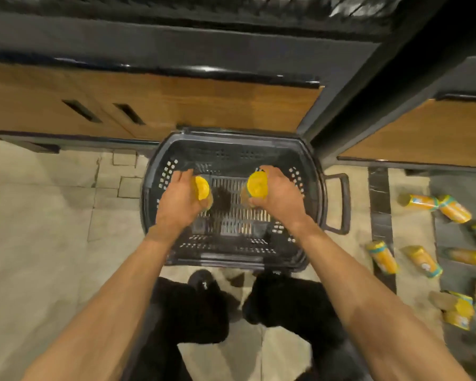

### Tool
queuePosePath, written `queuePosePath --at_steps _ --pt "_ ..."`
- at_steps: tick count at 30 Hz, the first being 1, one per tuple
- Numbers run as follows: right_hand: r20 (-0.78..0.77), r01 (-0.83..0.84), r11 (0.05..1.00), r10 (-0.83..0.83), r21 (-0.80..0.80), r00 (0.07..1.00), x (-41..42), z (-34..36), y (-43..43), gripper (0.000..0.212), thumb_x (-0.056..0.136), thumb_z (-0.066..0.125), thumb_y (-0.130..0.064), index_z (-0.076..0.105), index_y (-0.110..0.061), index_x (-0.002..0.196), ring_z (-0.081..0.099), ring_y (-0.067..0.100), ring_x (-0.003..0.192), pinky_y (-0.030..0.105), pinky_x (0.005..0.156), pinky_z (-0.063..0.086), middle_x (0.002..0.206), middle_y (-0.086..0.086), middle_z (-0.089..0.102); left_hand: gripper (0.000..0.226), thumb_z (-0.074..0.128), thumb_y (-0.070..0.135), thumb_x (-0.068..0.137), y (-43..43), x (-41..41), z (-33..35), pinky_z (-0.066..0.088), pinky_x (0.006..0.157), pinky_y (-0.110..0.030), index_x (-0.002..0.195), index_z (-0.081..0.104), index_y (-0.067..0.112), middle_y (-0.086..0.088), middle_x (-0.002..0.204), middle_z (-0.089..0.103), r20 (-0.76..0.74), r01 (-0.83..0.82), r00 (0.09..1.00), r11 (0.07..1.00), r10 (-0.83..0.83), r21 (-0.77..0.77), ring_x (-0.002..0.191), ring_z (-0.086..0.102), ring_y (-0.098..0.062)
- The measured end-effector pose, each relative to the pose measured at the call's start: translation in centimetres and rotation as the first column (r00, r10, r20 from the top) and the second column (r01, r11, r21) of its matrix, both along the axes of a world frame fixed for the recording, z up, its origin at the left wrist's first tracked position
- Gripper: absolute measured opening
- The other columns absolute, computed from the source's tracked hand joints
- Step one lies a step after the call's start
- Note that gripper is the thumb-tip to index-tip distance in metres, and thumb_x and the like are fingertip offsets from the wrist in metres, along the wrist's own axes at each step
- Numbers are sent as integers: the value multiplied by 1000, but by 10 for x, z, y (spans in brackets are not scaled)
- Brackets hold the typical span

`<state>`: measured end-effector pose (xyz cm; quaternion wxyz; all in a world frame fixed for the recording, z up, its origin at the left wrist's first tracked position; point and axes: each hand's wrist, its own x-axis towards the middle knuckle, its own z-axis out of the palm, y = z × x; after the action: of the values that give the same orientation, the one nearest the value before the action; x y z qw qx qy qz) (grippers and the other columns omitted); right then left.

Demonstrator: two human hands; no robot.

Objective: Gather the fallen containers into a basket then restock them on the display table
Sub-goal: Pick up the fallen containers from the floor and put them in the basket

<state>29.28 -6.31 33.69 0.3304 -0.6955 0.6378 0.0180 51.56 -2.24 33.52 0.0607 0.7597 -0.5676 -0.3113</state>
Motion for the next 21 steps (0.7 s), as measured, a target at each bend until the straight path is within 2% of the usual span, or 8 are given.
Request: queuePosePath --at_steps 6,10,13,18,21 --pt "-49 -52 998 50 -37 998 44 -147 -34 79 72 83 -45 46 -15 135 60 31 112 39 87 49 128 10 58 65 84 28 72 -41 32 -136 46 87 -45 124 52 5 -14 122 48 44 39 998 999 -39 11 107 55 -37" --pt "-85 -165 985 160 -45 983 66 -228 -48 84 70 80 -46 43 -16 138 52 29 125 38 95 49 139 8 48 63 81 34 75 -61 35 -207 46 90 -44 124 53 7 -15 126 50 122 64 990 998 -64 8 111 57 -37" --pt "-73 -182 982 178 -44 981 82 -268 -58 76 73 77 -40 40 -18 136 56 27 118 38 92 51 137 6 44 60 80 34 77 -71 36 -246 47 89 -43 125 54 10 -12 123 51 141 52 988 998 -55 23 108 58 -36" --pt "-82 -210 976 205 -65 975 100 -306 -75 61 81 77 -29 42 -16 129 55 29 115 36 84 47 125 6 44 56 79 32 78 -81 39 -285 49 90 -44 124 55 12 -9 124 50 152 38 987 999 -43 38 109 58 -36" --pt "-104 -189 979 181 -78 978 103 -316 -77 66 84 76 -33 38 -14 135 53 27 118 35 90 46 128 8 44 55 79 32 79 -87 41 -294 49 91 -45 123 54 11 -11 124 50 147 30 989 999 -33 19 109 57 -37"
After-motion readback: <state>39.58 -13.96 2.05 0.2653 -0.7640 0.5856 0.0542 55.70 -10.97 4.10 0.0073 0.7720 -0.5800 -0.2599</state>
